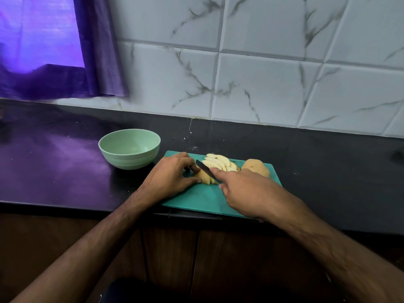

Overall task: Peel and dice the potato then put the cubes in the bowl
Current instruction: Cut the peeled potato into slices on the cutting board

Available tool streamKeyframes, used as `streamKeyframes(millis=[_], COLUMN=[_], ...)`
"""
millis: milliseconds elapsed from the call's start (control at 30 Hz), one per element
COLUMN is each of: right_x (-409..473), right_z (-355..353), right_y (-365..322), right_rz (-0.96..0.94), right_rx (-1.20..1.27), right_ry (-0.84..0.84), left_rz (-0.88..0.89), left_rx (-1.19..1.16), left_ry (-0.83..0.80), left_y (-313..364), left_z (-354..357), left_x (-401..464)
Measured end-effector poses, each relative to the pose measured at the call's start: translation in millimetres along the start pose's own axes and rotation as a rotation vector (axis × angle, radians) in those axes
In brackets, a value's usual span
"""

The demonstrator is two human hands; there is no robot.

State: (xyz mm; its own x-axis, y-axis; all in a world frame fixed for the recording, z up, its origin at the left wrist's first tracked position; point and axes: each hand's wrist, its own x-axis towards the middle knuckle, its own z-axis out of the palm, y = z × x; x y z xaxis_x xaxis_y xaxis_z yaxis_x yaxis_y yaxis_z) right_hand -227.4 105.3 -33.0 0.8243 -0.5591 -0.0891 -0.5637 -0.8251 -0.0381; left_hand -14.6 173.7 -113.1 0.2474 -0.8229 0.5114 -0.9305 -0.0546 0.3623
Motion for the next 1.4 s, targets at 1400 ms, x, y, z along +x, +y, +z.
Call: streamKeyframes(millis=[1400], right_x=[-14.4], right_z=[20.3], right_y=[0.5], right_rz=[-0.02], right_rx=[0.016], right_ry=[0.075], left_rz=[0.017], left_rx=[-0.039], left_ry=[0.017], left_y=[-0.5], left_z=[-2.4], left_x=[-3.0])
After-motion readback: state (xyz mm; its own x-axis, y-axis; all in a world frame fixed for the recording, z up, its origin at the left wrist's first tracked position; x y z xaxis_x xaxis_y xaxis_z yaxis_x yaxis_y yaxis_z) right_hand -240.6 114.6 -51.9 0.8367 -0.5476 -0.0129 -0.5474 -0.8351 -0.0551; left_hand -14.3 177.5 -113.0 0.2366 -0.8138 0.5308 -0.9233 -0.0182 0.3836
